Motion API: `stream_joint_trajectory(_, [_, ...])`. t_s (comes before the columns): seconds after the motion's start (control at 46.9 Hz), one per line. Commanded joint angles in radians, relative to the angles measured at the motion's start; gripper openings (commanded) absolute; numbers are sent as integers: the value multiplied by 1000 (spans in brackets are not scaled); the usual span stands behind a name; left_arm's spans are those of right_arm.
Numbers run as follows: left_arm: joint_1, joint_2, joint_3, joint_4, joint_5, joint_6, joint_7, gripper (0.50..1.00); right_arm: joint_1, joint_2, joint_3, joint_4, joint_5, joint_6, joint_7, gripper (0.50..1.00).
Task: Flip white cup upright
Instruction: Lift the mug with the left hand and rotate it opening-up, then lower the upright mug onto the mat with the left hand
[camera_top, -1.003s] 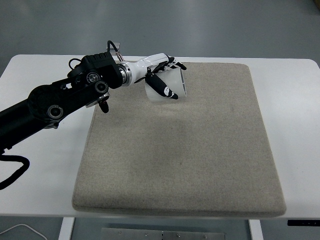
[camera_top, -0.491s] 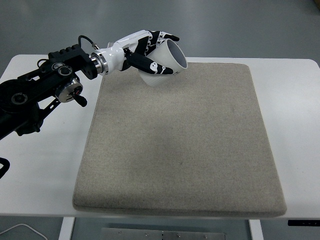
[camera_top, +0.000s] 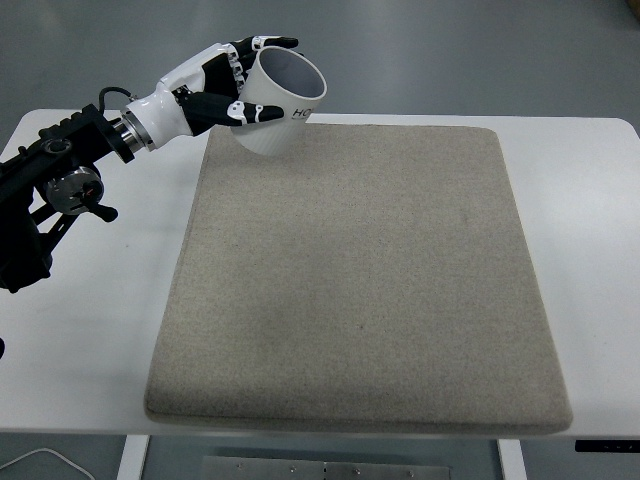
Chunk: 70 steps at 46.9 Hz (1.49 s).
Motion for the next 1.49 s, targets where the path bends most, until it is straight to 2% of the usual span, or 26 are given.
stream_joint_trajectory(0.0, [-2, -6, -10, 64, -29, -31, -37, 566, 0, 0, 0, 0, 0, 0, 0, 930])
stream_joint_trajectory(0.128, [-3, -6, -10, 131, -51, -31, -97, 568, 1, 0, 0, 0, 0, 0, 0, 930])
stream_joint_trajectory(0.256, [0, -10, -10, 178, -66, -31, -129, 572, 0, 0, 0, 0, 0, 0, 0, 930])
stream_joint_trajectory(0.448, [32, -12, -10, 179, -80, -31, -161, 581, 0, 0, 0, 0, 0, 0, 0, 930])
stream_joint_trajectory(0.811, [87, -15, -10, 175, -69, -31, -178, 587, 0, 0, 0, 0, 0, 0, 0, 930])
stream_joint_trajectory(1.024, [119, -69, -12, 171, -65, -31, -180, 587, 0, 0, 0, 0, 0, 0, 0, 930])
stream_joint_trajectory(1.472, [132, -102, -10, 173, -22, -31, -239, 587, 0, 0, 0, 0, 0, 0, 0, 930])
